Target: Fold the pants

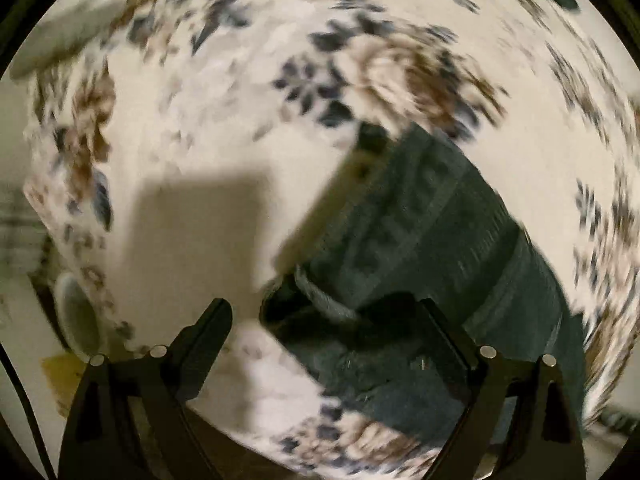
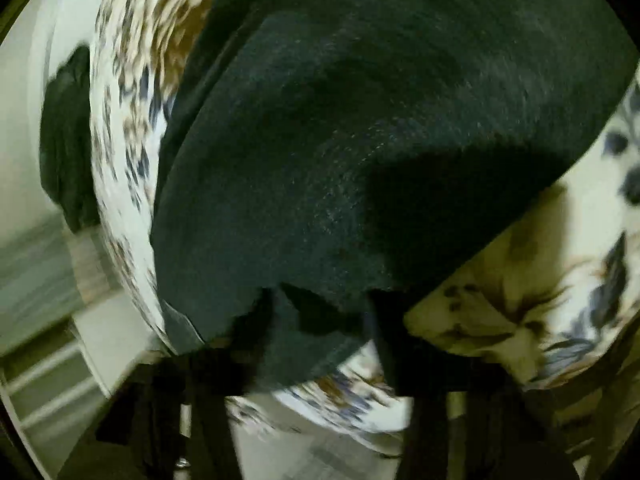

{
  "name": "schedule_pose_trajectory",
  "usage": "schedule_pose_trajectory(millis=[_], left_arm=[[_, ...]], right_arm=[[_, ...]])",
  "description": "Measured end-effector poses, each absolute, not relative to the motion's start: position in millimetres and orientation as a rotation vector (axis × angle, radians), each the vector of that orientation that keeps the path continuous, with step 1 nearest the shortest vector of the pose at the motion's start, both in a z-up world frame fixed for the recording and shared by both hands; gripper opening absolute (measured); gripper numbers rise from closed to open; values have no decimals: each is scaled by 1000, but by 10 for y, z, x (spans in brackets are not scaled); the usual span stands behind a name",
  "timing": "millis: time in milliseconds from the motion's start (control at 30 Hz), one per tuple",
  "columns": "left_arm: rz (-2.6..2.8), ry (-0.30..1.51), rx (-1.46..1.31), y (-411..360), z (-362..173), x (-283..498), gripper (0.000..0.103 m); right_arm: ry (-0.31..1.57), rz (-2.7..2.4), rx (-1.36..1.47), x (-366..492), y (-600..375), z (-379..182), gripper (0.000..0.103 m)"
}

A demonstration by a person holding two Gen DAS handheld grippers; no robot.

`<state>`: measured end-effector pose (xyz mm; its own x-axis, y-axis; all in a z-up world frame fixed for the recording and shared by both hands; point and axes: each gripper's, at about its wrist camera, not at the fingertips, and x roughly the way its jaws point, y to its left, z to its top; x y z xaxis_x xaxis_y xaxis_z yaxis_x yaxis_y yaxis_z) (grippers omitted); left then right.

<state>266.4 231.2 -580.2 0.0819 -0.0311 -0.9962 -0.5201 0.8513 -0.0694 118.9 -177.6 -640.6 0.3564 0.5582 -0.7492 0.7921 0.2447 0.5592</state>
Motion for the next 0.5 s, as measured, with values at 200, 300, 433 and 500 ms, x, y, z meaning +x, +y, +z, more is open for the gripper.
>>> schedule_pose_trajectory(millis=[200, 300, 433, 500], left_arm=[[291, 1408, -612, 2447, -5989, 2754, 47], [264, 1353, -562, 2376, -5914, 2733, 16], [247, 1291, -514, 2313, -5671, 2574, 13], [240, 1273, -517, 2350, -5516, 2368, 13]], right_arm=[[1311, -232, 1370, 1169, -1743, -6321, 29], [1310, -225, 1364, 1256, -1744, -6353, 27], [1265, -266, 1338, 1289, -1808, -6220, 0], [1250, -268, 1300, 1263, -1884, -6093, 0]])
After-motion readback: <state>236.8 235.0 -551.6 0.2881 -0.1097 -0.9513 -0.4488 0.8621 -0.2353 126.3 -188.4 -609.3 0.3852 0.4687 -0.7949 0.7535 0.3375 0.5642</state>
